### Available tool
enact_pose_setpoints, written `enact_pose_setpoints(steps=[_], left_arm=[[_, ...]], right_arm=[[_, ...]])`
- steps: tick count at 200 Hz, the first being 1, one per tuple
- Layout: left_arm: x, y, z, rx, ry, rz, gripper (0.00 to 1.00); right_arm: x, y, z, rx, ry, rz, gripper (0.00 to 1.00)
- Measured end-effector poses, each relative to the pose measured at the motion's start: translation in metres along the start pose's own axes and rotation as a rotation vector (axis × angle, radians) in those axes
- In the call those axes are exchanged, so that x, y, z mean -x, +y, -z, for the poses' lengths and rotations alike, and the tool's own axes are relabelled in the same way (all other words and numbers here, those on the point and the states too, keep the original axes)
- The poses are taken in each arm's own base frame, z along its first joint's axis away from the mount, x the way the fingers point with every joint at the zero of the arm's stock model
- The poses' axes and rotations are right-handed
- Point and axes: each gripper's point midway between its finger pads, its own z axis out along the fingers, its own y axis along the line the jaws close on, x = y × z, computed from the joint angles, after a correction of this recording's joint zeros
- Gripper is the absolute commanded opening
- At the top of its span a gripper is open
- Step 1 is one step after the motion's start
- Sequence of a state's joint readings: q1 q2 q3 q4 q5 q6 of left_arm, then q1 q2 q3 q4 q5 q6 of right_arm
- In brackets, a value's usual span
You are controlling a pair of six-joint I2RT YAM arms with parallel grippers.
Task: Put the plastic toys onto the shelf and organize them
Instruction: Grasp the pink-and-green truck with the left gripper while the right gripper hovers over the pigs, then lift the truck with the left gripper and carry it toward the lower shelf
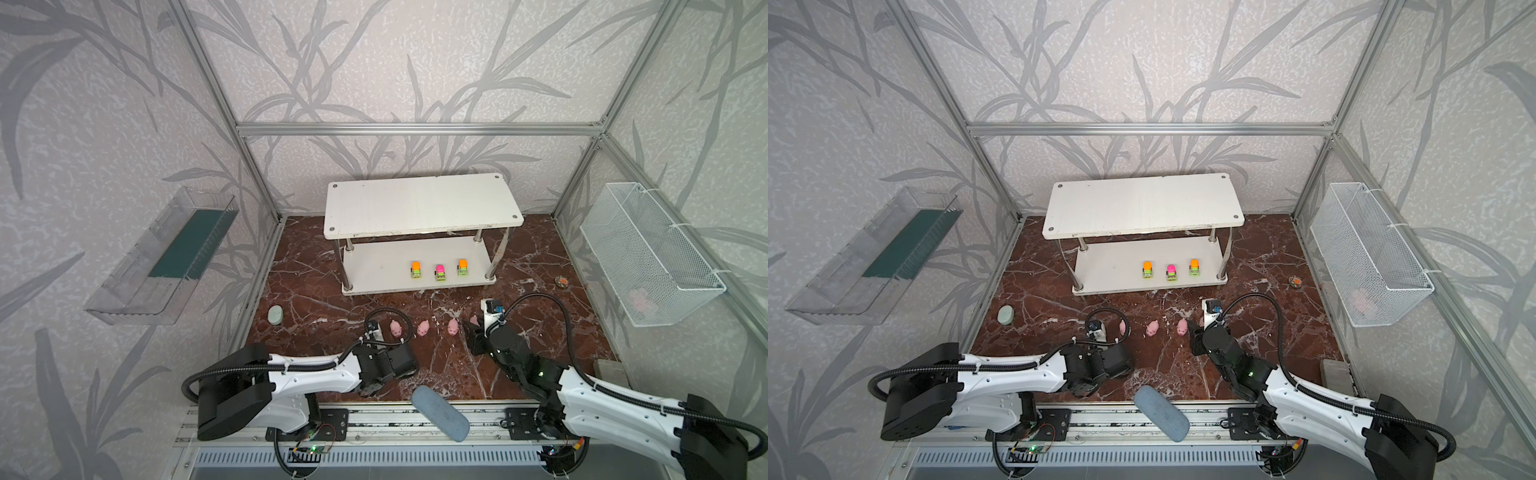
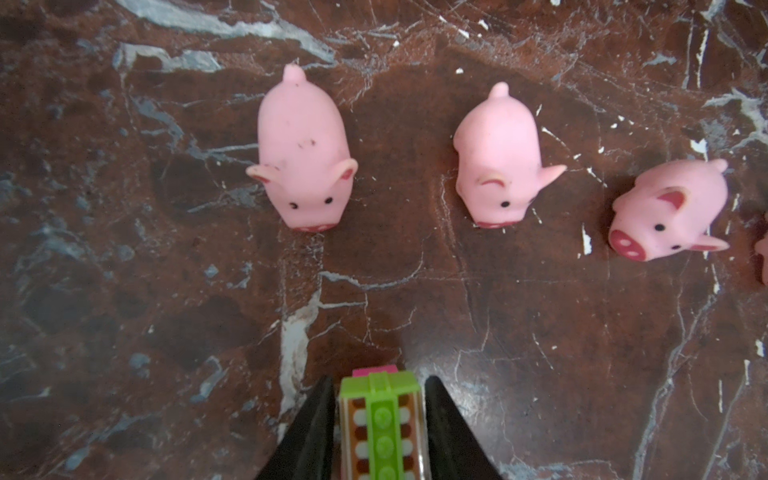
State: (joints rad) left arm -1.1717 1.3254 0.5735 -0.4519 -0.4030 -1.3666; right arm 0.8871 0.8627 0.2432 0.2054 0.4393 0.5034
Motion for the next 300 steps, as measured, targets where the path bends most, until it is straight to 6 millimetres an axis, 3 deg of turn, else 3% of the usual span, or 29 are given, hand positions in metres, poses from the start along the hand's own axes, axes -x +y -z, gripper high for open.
enact_pose_setpoints(steps=[60,139,176,195,232,300], left_arm=[[0.002,0.000,0.003,0.012,-0.003,-0.011,0.14],[0.031,-0.029,0.044,-0.017,-0.017,-0.119,0.14],[0.069,-0.039,0.076,-0.056,-0.110,-0.148,0.14],[0.095,-0.036,0.083,-0.049,-0.170,-0.139,0.14],[0.138,-0.024,0.076,-0.010,-0.255,-0.124,0.14],[0.197,-0.026,0.052,0.016,-0.372,-0.134,0.15]], right_arm=[[0.000,-0.002,-0.001,-0.005,0.002,-0.006,0.51],[0.004,-0.010,-0.002,-0.026,-0.006,-0.021,0.51],[0.003,-0.013,-0.004,-0.035,0.002,-0.020,0.51],[0.002,-0.013,-0.006,-0.038,0.011,-0.016,0.51],[0.011,-0.009,-0.007,-0.033,0.001,-0.013,0.51],[0.021,-0.006,-0.005,-0.030,-0.015,-0.011,0.51]])
